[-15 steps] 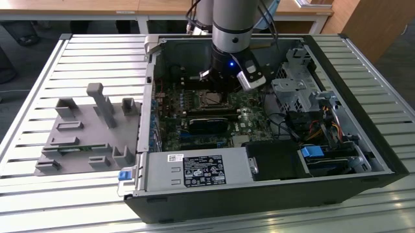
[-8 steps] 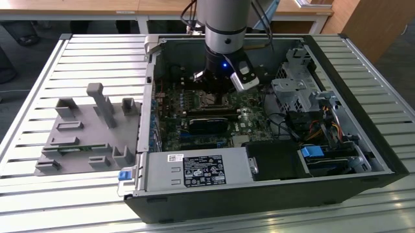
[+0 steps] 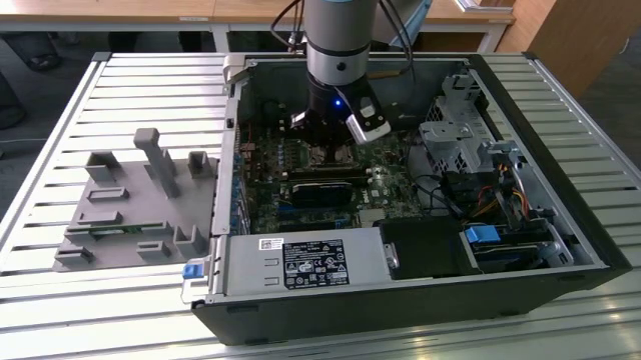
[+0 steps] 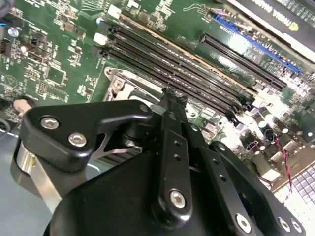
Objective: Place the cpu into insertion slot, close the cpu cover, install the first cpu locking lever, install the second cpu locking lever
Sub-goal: 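Install the second cpu locking lever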
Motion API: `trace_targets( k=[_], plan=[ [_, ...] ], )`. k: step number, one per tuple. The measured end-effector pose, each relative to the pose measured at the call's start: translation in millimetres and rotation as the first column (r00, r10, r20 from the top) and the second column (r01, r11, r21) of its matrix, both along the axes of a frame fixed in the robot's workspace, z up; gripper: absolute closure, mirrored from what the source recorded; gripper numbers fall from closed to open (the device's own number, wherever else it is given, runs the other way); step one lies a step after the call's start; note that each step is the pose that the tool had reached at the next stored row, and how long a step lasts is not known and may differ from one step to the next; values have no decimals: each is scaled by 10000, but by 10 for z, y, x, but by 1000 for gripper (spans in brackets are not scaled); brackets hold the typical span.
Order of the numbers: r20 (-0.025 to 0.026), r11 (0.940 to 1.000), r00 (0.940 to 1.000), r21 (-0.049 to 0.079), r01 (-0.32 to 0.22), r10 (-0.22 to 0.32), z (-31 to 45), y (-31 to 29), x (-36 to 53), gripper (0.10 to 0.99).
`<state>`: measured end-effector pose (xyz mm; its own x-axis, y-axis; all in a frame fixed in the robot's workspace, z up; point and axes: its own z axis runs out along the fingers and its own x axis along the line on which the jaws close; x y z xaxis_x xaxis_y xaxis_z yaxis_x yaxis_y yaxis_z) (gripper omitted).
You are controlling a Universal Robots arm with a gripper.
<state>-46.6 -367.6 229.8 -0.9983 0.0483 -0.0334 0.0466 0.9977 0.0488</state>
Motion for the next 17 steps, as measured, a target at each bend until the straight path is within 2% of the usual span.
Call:
trace_targets(
  k=[4,7,11,17],
  plan=[
    [0,9997,10000,235,1,-1,-14,-43,-2,980],
    [0,9997,10000,247,2,-2,-18,-69,-23,980],
    [0,9996,10000,282,1,-1,-23,-81,-98,980],
    [0,9989,10000,466,2,-2,-95,-80,-110,980]
  ],
)
